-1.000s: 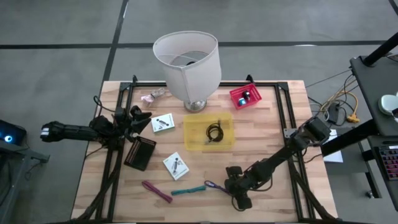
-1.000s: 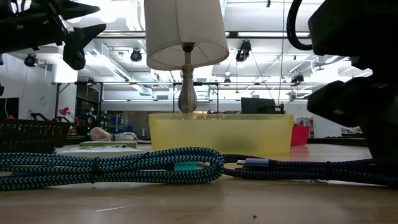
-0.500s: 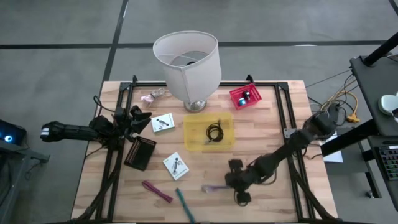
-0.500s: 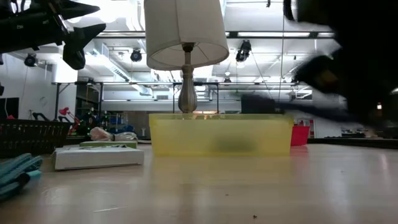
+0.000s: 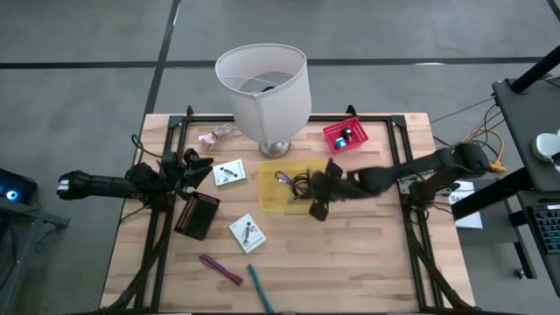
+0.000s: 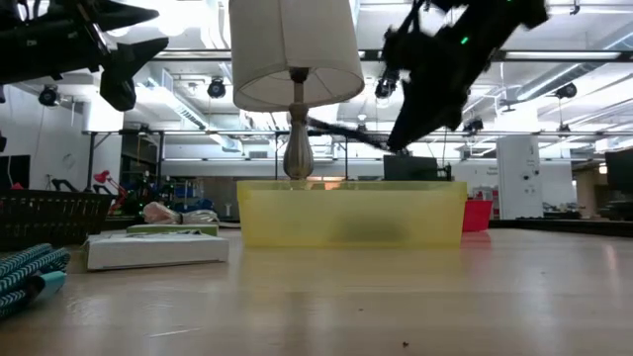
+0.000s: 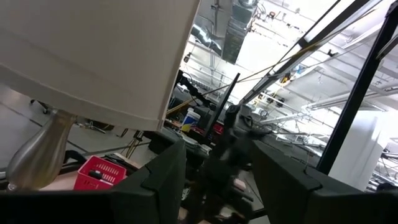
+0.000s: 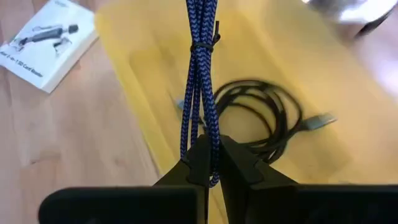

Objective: Pick and place items into bin
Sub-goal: Put the purple USB cable into the yellow bin, then put the pink USB cable into the yellow bin

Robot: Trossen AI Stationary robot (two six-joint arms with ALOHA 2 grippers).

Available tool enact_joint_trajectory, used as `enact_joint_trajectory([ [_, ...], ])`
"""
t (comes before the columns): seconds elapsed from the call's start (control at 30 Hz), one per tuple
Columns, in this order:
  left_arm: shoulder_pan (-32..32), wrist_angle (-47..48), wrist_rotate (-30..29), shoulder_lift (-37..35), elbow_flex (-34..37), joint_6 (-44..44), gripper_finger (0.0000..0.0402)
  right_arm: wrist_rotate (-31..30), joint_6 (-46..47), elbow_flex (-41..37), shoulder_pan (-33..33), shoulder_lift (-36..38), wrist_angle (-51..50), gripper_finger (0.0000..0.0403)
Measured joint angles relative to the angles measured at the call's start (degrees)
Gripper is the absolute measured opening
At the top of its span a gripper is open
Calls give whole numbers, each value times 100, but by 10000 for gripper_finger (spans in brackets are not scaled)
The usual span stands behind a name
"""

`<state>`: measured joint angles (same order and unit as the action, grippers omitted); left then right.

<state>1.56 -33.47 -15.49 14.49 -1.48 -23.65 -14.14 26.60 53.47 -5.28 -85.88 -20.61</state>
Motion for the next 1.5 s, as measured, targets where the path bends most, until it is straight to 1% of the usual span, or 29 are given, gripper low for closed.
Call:
enact_joint_trajectory([
  [0.1,1,-1,0,-1,0,-2,164,592,-3,-2,374,-128,-21,31],
  [0.17,0,-4,0,-1,0,-4,164,736,-92,29,476,-128,-10,56],
  [0.3,1,-4,0,-1,0,-4,164,797,-330,232,475,-123,-11,123],
  [0.4,1,-5,0,-1,0,-7,164,1035,-655,465,408,-120,23,172],
  [0.47,2,-7,28,-1,0,-74,164,1186,-800,594,347,-120,14,196],
  [0.53,2,-9,183,-1,0,-311,164,1293,-846,719,281,-120,4,211],
  [0.6,2,-13,539,2,0,-450,164,1369,-872,843,204,-116,10,218],
  [0.67,2,-61,987,11,0,-465,164,1554,-1037,950,111,-93,7,219],
  [0.73,4,-118,1243,10,0,-471,164,1687,-1172,1072,-37,-52,45,216],
  [0.83,2,-125,1261,2,-2,-464,164,1704,-1259,1134,-282,107,232,202],
  [0.9,2,-113,1230,13,-52,-454,164,1477,-1217,1068,-409,293,523,188],
  [1.03,2,-109,1216,138,-170,-433,164,697,-994,520,-500,904,1476,153],
  [1.13,2,-119,1300,357,-339,-268,164,429,-823,-58,-489,1392,2302,130],
  [1.2,2,-116,1398,571,-506,-48,164,244,-756,-426,-485,1698,2678,117],
  [1.33,4,-123,1522,1087,-949,339,164,-105,-581,-1035,-483,2171,2959,100],
  [1.43,4,-100,1610,1465,-1325,389,164,-108,-379,-1297,-483,2450,2978,91],
  [1.5,4,-2,1832,1692,-1620,304,164,-108,-291,-1393,-483,2609,2991,87],
])
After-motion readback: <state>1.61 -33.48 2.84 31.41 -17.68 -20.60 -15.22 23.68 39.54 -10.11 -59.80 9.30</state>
